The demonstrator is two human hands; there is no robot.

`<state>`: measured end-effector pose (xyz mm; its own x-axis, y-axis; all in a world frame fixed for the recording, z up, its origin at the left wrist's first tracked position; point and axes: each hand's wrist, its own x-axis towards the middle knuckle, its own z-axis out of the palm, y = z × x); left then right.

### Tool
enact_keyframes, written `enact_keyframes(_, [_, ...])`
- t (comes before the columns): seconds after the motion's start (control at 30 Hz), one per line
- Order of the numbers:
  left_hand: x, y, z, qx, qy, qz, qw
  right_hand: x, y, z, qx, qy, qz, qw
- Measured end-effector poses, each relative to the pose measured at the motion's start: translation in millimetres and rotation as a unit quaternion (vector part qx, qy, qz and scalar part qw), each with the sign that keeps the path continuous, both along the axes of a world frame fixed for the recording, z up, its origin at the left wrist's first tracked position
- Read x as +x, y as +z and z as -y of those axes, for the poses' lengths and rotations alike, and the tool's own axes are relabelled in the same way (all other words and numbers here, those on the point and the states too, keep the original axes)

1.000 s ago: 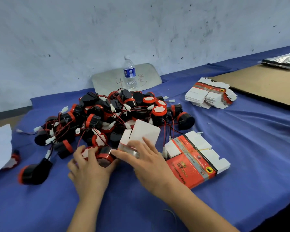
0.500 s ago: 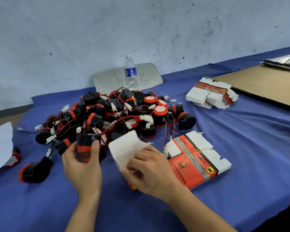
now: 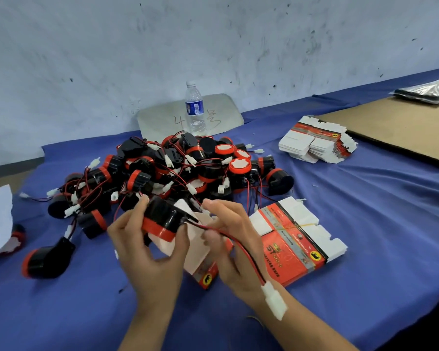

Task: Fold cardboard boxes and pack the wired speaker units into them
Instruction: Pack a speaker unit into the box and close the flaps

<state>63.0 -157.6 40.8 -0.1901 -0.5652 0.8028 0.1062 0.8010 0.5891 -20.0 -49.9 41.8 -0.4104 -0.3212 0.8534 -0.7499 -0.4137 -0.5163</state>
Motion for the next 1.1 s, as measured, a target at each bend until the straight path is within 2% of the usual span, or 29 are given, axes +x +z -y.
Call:
enact_keyframes(0.1, [-2, 0, -10, -0.029, 0.01, 0.037, 0.999, 0, -7, 3, -0.01, -0.062, 0.008, 0.998])
enact_keyframes(0.2, [-6, -4, -16, -0.069, 0.04, 0.054, 0.995, -2, -12, 6, 0.03, -0.132, -0.041, 0.99])
enact_keyframes(0.33, [-7, -7, -19, -0.056, 0.039, 0.045, 0.997, 0, -3, 5, 0.043, -0.088, 0.024, 0.995])
enact_keyframes(0.47, [-10, -10, -23, -0.091, 0.041, 0.056, 0.993, 2, 2, 4, 0.07, -0.083, 0.011, 0.994])
enact_keyframes(0.57, [-9, -9, -28, -0.117, 0.002, 0.051, 0.992, -2, 1, 4, 0.063, -0.071, 0.021, 0.995])
enact_keyframes(0.67, [-10, -6, -32, -0.125, -0.043, 0.052, 0.99, -4, -1, 5, 0.041, -0.093, 0.062, 0.993])
enact_keyframes(0.8, [-11, -8, -29, -0.11, -0.077, 0.066, 0.989, -4, 1, 8, 0.036, -0.09, 0.187, 0.978])
enact_keyframes(0.9, [-8, -14, -11, -0.036, 0.034, 0.034, 0.998, -3, 2, 10, 0.054, -0.07, 0.242, 0.966])
enact_keyframes(0.97, [-6, -18, 5, 0.096, 0.117, -0.007, 0.988, -3, 1, 12, 0.066, -0.056, 0.258, 0.962])
enact_keyframes(1.03, [-6, -21, 14, 0.247, 0.13, -0.041, 0.96, -1, -2, 13, 0.093, -0.062, 0.247, 0.963])
enact_keyframes(1.1, [-9, -23, 14, 0.353, 0.092, -0.053, 0.93, -1, -6, 13, 0.121, -0.077, 0.231, 0.962])
